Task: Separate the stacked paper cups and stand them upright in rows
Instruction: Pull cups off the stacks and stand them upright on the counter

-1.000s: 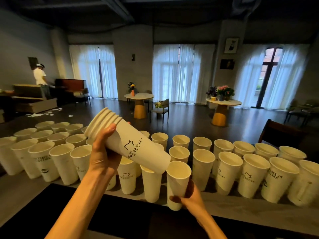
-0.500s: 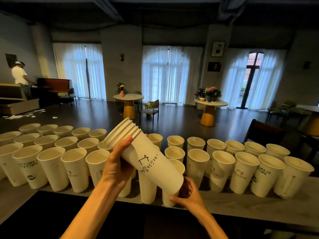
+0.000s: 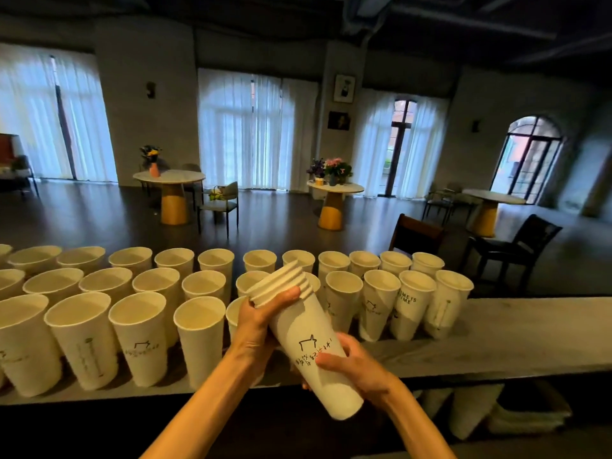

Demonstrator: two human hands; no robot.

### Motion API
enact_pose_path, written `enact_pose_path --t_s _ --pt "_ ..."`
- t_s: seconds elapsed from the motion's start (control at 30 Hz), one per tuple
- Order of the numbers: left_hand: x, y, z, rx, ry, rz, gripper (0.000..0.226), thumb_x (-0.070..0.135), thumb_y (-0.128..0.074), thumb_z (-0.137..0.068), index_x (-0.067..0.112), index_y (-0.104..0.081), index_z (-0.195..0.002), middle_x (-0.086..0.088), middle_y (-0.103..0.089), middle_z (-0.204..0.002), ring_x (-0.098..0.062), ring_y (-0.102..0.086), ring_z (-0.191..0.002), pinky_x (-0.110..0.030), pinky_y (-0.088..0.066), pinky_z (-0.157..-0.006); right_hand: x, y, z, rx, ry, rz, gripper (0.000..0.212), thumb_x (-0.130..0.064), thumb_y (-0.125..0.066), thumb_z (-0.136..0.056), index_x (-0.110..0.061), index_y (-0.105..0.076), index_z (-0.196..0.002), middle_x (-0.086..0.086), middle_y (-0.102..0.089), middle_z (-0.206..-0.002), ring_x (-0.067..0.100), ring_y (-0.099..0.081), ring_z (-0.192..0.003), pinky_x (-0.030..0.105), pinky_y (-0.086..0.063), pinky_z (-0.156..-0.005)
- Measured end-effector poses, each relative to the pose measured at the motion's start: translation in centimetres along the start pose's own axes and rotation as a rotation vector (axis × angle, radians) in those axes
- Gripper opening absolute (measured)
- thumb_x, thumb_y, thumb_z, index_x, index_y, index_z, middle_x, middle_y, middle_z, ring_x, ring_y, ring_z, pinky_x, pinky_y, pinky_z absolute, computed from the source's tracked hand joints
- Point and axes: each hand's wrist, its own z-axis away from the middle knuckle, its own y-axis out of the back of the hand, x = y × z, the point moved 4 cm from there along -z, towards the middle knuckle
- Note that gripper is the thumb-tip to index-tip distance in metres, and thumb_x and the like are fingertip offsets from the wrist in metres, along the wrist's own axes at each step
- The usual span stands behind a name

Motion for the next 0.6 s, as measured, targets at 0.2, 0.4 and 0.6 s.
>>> enact_pose_path --t_s 0.2,0.4,0.6 --pt "3.6 1.7 -1.0 0.096 -0.191 -0.057 0.095 0.047 -0.089 -0.044 0.019 -0.061 -0.13 -0.004 -0.072 -0.116 -0.019 -0.069 -0.102 -0.031 -0.058 -0.074 2.1 2.1 -0.7 0.173 0.026 0.256 0.095 -0.045 -0.094 -0.047 -0.039 -0.047 -0.129 -0.011 -0.06 -0.124 0.008 -0.058 -0.114 0.037 -0.052 -0.098" --pt "9.8 6.9 -1.2 0.236 -0.27 0.237 0.095 0.036 -0.088 -0.049 0.014 -0.058 -0.137 -0.01 -0.066 -0.12 -0.022 -0.062 -0.11 -0.038 -0.057 -0.084 6.4 2.7 -3.3 0.416 0.017 0.121 0.102 -0.019 -0.094 -0.057 -0.029 -0.037 -0.14 -0.007 -0.053 -0.134 0.016 -0.05 -0.126 0.039 -0.046 -0.103" --pt "10.8 9.6 0.6 0.267 -0.25 0.283 0.083 0.032 -0.085 -0.05 0.011 -0.065 -0.128 -0.01 -0.069 -0.111 -0.022 -0.065 -0.1 -0.038 -0.058 -0.084 7.9 1.2 -7.0 0.495 -0.012 0.014 0.101 -0.015 -0.093 -0.055 -0.02 -0.039 -0.141 0.002 -0.053 -0.139 0.025 -0.047 -0.132 0.046 -0.042 -0.106"
